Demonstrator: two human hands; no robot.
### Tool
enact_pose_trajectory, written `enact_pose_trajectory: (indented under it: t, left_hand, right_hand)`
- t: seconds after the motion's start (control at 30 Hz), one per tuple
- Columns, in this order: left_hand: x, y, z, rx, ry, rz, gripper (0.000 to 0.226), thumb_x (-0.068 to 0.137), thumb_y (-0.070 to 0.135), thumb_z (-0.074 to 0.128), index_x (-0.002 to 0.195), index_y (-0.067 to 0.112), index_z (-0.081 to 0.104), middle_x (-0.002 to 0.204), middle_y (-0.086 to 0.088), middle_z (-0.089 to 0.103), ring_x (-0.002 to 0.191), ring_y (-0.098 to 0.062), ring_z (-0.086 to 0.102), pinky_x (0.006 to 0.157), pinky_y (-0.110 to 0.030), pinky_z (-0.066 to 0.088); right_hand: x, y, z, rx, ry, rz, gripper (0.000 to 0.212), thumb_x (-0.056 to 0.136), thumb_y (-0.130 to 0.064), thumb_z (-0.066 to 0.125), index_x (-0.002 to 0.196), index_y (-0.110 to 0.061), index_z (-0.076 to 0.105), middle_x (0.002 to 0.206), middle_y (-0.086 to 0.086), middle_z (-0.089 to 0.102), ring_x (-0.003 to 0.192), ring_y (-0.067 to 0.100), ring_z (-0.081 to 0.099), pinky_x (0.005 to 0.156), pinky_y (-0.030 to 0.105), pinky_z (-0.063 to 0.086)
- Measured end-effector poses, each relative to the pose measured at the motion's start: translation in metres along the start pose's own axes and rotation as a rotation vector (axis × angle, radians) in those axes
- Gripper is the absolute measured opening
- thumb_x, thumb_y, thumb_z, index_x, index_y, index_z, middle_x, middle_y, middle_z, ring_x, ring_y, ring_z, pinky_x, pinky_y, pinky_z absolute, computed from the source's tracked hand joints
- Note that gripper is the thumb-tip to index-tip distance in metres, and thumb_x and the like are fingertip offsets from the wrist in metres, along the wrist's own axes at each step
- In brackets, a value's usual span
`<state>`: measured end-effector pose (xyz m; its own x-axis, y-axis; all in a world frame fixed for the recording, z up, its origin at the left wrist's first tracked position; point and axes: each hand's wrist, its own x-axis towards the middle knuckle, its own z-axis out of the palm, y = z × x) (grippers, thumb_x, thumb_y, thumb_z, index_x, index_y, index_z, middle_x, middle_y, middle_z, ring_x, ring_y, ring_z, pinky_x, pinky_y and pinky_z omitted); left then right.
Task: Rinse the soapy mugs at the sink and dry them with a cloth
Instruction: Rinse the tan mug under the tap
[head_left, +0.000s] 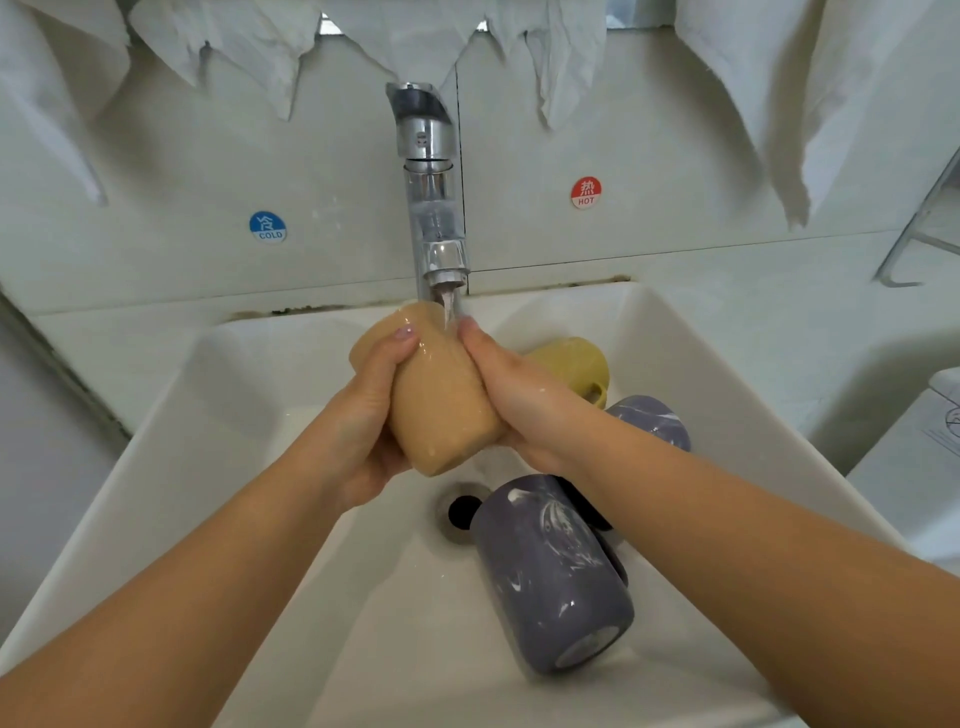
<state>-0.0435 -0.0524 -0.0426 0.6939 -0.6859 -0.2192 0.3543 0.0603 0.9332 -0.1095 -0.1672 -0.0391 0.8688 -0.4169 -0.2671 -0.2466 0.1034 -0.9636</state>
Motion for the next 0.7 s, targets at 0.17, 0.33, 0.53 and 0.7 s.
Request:
enact_pose_trajectory:
  t: [0.17, 0.33, 0.53, 0.7]
  left_hand:
    - [0.0016, 0.002, -0.0038, -0.028, 0.038, 0.023, 0.042, 0.088, 0.057, 0.051, 0.112, 0.025, 0.063, 0.095, -0.002, 0.076, 0.087, -0.019, 0.073, 0.075, -0.039, 0.055]
    - [0.0004, 0.002, -0.0016, 0.004, 0.033, 0.019, 0.038, 0.087, 0.056, 0.052, 0.107, 0.026, 0.063, 0.092, -0.001, 0.076, 0.086, -0.02, 0.072, 0.073, -0.039, 0.056]
    - [0.0019, -0.0026, 0.0025, 0.082, 0.05, 0.064, 0.054, 0.069, 0.059, 0.062, 0.113, 0.027, 0.063, 0.102, -0.001, 0.075, 0.091, -0.019, 0.072, 0.071, -0.038, 0.058]
    - [0.0046, 0.0023, -0.0049, -0.038, 0.126, 0.021, 0.034, 0.088, 0.058, 0.052, 0.106, 0.03, 0.062, 0.086, 0.002, 0.076, 0.083, -0.018, 0.072, 0.068, -0.035, 0.055]
  right_hand:
    - [-0.0068, 0.0004, -0.003, 0.085, -0.156, -0.086, 0.027, 0.101, -0.046, 0.036, 0.115, -0.031, 0.053, 0.11, -0.004, 0.064, 0.103, 0.012, 0.06, 0.102, 0.037, 0.045]
    - [-0.0078, -0.0026, -0.0001, 0.077, -0.109, -0.114, 0.033, 0.099, -0.048, 0.041, 0.118, -0.026, 0.057, 0.116, 0.002, 0.066, 0.108, 0.021, 0.062, 0.1, 0.043, 0.048]
    - [-0.0048, -0.0062, 0.0004, 0.056, -0.058, -0.089, 0.035, 0.099, -0.052, 0.035, 0.11, -0.027, 0.058, 0.103, 0.001, 0.066, 0.095, 0.017, 0.064, 0.091, 0.04, 0.052]
    - [-0.005, 0.0008, 0.0018, 0.058, -0.192, -0.133, 0.036, 0.102, -0.037, 0.038, 0.137, -0.026, 0.043, 0.13, 0.003, 0.058, 0.119, 0.022, 0.056, 0.105, 0.043, 0.043]
